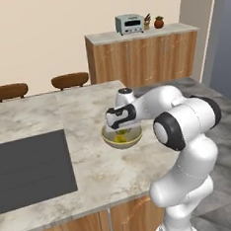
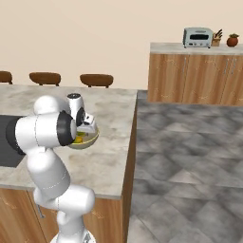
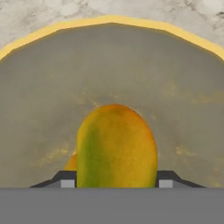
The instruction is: Pick the mangos from the cabinet and place them in one bowl. Pick the carrot from the sink and place it in the other bowl.
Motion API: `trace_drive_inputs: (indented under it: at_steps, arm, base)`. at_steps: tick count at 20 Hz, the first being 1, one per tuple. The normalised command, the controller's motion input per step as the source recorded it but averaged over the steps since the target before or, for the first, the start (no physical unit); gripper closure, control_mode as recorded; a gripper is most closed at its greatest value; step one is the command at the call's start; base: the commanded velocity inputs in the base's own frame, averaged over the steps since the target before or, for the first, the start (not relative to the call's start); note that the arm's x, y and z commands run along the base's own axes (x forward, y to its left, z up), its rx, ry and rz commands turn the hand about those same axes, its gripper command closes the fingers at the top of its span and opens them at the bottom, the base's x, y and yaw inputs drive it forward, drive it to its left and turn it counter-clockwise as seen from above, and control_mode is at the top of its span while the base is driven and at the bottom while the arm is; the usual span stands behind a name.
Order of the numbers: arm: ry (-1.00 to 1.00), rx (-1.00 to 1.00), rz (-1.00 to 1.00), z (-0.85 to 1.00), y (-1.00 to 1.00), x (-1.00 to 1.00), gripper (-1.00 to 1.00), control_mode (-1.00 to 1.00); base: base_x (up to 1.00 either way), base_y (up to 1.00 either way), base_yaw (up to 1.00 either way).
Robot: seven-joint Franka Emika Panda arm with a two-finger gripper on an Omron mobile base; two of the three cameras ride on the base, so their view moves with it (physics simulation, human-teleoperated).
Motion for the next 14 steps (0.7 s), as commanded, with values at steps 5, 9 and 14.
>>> trace_drive_inputs:
  at_steps: [5, 9, 14]
  arm:
    - [0.0, 0.0, 0.0, -0.38, 0.0, 0.14, 1.0, -1.0]
    - [0.0, 0.0, 0.0, -0.12, 0.0, 0.03, 1.0, -1.0]
    - [0.0, 0.0, 0.0, 0.0, 0.0, 0.0, 1.0, -1.0]
  base:
    - [0.0, 0.0, 0.0]
    - [0.0, 0.0, 0.0]
    - [0.0, 0.0, 0.0]
